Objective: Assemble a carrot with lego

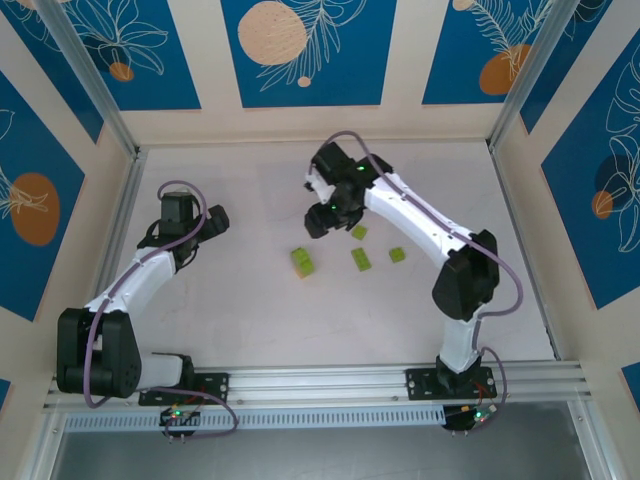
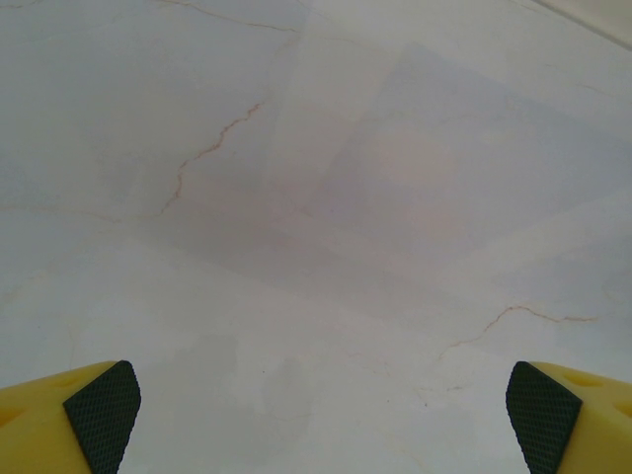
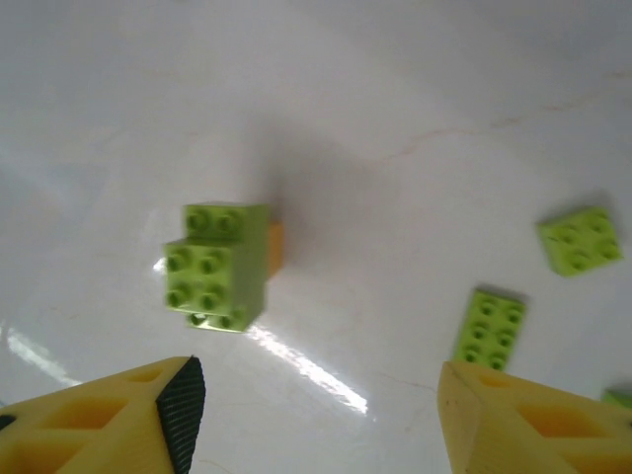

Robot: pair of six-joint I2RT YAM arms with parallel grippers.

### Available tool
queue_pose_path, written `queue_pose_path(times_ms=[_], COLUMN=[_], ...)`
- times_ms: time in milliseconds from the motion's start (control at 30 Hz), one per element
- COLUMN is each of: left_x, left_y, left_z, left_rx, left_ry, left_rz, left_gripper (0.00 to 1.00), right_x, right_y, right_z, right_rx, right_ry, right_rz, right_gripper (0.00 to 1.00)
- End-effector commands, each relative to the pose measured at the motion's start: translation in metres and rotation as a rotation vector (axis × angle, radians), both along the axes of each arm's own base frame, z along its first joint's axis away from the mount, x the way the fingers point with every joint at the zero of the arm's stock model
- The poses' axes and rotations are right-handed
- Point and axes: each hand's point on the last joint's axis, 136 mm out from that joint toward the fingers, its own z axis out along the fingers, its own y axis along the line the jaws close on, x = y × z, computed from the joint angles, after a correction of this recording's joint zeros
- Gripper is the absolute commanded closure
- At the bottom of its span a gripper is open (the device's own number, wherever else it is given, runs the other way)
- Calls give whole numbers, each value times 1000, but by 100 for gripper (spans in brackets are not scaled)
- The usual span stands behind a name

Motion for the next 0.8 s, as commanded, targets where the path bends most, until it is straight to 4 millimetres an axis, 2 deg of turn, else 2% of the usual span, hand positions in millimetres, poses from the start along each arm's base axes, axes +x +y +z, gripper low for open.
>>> queue_pose_path(times_ms=[0, 167, 333, 533, 767], left_x=[4, 4, 4, 5, 6], left_y=[0, -1, -1, -1, -1], left_z=[20, 19, 18, 16, 14], left_rx=[-4, -6, -7, -3, -3], left_ry=[-48, -46, -43, -36, -35], left_rz=[-11, -13, -14, -14, -13], left_gripper=[2, 2, 2, 2, 2], right_x=[-1, -10, -12, -10, 0], right_y=[-32, -62, -75, -76, -75], right_z=[-44, -100, -132, -147, -155], right_rx=[-89, -126, -108, -111, -106], right_ry=[70, 159, 206, 232, 240], right_rz=[-79, -132, -176, -172, -170], right_gripper=[35, 36, 37, 37, 40])
